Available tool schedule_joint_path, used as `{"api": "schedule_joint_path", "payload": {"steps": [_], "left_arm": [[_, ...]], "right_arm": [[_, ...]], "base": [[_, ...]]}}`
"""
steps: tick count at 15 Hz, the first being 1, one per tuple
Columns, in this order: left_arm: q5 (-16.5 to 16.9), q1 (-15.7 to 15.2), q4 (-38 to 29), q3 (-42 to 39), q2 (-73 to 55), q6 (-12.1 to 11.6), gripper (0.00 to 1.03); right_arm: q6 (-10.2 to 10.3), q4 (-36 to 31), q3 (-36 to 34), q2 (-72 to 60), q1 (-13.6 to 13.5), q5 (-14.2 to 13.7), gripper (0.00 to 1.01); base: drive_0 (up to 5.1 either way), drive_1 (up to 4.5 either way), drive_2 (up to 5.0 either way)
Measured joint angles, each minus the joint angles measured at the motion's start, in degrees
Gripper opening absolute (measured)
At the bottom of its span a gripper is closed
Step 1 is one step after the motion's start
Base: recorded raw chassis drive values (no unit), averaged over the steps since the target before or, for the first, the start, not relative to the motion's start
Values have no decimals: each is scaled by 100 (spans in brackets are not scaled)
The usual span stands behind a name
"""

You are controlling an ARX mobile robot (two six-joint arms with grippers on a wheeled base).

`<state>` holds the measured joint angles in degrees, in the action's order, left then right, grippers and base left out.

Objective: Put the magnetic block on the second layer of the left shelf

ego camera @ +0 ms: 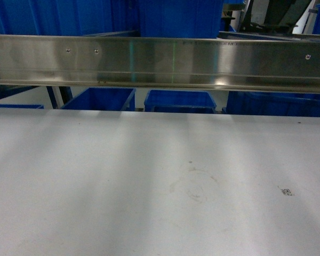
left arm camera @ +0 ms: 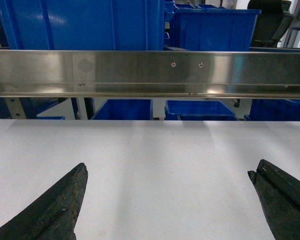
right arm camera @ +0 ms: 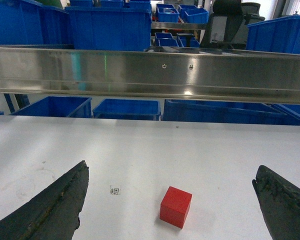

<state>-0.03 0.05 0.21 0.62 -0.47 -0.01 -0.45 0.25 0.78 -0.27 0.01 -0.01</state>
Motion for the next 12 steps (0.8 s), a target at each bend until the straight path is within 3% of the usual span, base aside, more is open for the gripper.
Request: {"api": "schedule_joint_path", "payload": {"steps": [12], "left_arm": [[0,0,0,0,0,0,98]], "right_arm": [[0,0,0,0,0,2,98]], "base": [[0,0,0]]}}
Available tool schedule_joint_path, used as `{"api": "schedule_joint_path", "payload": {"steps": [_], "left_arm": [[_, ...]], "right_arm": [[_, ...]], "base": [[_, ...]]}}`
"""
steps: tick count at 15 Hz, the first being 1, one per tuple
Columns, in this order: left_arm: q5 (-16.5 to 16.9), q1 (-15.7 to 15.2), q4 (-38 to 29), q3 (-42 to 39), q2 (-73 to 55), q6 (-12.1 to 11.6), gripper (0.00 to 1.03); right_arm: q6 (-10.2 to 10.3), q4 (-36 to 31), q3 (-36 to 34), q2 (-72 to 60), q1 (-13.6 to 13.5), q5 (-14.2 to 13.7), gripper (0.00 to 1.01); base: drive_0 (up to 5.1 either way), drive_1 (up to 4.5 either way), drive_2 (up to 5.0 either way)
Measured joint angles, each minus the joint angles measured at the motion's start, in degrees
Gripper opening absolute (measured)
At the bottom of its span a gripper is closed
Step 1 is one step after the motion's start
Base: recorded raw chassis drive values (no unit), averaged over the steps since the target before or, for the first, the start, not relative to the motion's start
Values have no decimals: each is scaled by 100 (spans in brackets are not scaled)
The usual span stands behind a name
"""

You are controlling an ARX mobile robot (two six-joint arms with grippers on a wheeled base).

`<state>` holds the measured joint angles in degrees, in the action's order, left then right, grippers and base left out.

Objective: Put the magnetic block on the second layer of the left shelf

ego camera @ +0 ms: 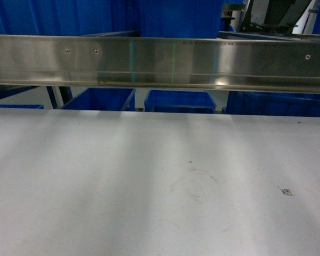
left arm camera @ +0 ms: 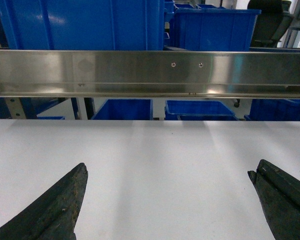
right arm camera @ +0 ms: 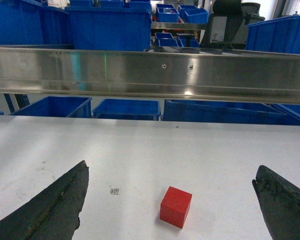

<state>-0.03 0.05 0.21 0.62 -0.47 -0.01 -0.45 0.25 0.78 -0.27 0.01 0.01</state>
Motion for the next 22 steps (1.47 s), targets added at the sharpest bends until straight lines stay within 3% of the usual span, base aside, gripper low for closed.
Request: {"api": "schedule_joint_path", "payload": {"steps": [10,11,12,14,15,18,22], "left_arm": [[0,0,0,0,0,0,98],[0,0,0,0,0,0,98],[2,0,0,0,0,0,98],[0,0,0,0,0,0,98],[2,0,0,0,0,0,98],[0,0,0,0,0,0,98],[0,0,0,0,0,-2,98]], "right_arm": [[0,0,0,0,0,-2,98],[24,-413,2,-216,-52,-39,98],[186,-1408,122,-1213,-234,-267,98],[848,-2905,907,-3713,-306,-472,98],[1154,-3294,1526,-4791,-313,-601,98],[1419,-3303,2520,-6933,-378,-907,98],[1635,-3320,2975,-8935,-490,-1410,98]], "base": [[0,0,0],[0,0,0],[0,0,0],[0,0,0],[0,0,0],[0,0,0],[0,0,0]]}}
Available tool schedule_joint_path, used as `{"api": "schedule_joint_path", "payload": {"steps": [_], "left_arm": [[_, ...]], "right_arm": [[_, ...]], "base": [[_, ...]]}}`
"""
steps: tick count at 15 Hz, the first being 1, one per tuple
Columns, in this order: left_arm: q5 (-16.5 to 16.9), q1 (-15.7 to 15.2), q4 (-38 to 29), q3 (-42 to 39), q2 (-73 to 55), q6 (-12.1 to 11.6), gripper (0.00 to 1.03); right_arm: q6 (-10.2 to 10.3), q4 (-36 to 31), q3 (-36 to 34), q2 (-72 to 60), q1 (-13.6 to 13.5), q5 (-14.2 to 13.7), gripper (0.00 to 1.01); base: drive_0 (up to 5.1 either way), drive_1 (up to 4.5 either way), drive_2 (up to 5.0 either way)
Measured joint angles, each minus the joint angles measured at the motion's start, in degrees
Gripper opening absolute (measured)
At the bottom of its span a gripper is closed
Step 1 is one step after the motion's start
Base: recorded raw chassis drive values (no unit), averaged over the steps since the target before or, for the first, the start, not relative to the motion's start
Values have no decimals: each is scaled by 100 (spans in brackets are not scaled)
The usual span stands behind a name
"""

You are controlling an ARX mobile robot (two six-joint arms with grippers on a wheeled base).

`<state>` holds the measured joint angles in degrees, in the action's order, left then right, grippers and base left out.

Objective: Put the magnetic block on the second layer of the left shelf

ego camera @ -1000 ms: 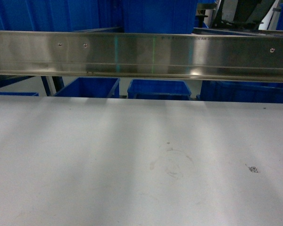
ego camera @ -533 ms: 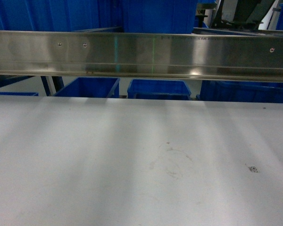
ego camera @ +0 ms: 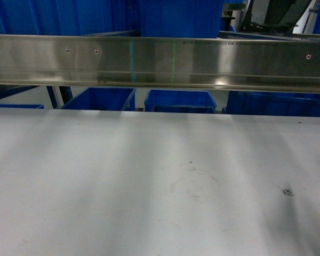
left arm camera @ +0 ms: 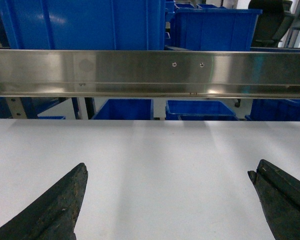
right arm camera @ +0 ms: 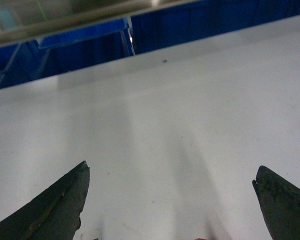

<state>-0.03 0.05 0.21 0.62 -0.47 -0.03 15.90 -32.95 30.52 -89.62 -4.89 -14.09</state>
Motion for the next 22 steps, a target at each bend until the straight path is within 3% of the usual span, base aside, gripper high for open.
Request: {"api": "schedule_joint_path", "payload": {"steps": [2,5,8,10,14,15,18,21,22], "left_arm": [[0,0,2,0,0,2,98],[0,0,0,0,0,2,98],[0,0,2,0,0,2,98],[0,0,0,0,0,2,98],[0,0,2,0,0,2,98],[0,0,2,0,0,2,98],[2,0,2,0,0,2,98],[2,0,0,0,0,2,98],[0,0,0,0,0,2,98]], "right_arm": [[107,-35,28,-422,-11,-175,98],[72,-356,24,-597,39,-437,98],[103,-166,26,-927,229,-201,98],[103,-428,26,-1346,240,-37,98],[-22,-898,26,-1808,273,-31,98],[-63,-960,26,-1875,306,-83,92],[-192,-1078,2,-1954,378,-114,54],[-232,-1196,-26,-1963,376,17,33],[-267,-1226,-87,-1891,372,160,32]], "base": [[0,0,0],[0,0,0],[0,0,0],[0,0,0],[0,0,0],[0,0,0],[0,0,0],[0,0,0],[0,0,0]]}}
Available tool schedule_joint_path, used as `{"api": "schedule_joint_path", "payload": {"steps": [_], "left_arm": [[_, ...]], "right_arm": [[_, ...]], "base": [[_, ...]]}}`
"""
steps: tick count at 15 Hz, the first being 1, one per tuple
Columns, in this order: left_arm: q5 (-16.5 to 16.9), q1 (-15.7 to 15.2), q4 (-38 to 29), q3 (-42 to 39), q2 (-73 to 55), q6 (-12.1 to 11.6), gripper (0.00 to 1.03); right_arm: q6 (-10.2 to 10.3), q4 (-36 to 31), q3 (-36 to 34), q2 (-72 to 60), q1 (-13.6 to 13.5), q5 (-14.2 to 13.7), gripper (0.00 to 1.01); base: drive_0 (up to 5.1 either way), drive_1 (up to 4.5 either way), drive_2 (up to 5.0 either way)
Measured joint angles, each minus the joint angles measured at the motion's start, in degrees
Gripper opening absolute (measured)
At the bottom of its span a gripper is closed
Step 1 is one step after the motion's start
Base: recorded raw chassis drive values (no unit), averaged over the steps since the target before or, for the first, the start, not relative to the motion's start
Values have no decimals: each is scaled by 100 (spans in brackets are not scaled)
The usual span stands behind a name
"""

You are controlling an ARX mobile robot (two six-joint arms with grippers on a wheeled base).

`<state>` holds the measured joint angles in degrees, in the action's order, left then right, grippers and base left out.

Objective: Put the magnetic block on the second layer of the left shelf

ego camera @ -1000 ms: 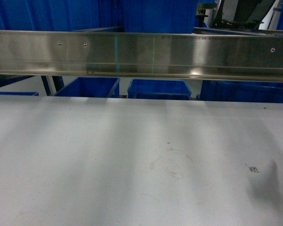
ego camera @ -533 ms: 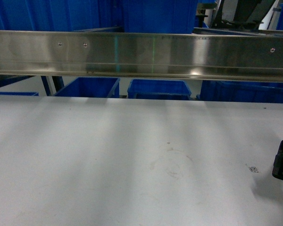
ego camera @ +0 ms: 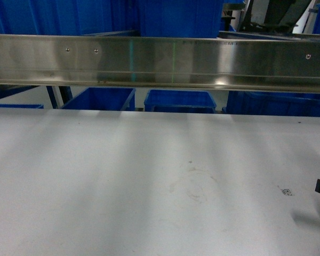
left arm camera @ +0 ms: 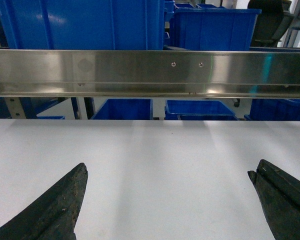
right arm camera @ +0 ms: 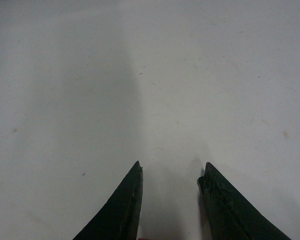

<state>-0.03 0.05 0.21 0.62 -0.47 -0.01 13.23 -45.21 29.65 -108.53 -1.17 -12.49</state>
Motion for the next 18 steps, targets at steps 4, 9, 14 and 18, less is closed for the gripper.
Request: {"api": "schedule_joint_path", "payload": {"steps": [4,9,14,18], "left_arm": [[0,0,2,0,0,0,98],[0,0,2,0,0,0,98],[2,0,0,0,0,0,98],[0,0,2,0,0,0,98]], "right_arm": [[-957,1141,-476,2905,-52,1132,32],[-1392,2682,-673,5794,-341,1246,32],[-1408,2848,-892,6059,-162,1119,32],[-1414,2055,-1445,5984,-203,968,32]], "base": [[0,0,0],[0,0,0],[0,0,0],[0,0,0]]}}
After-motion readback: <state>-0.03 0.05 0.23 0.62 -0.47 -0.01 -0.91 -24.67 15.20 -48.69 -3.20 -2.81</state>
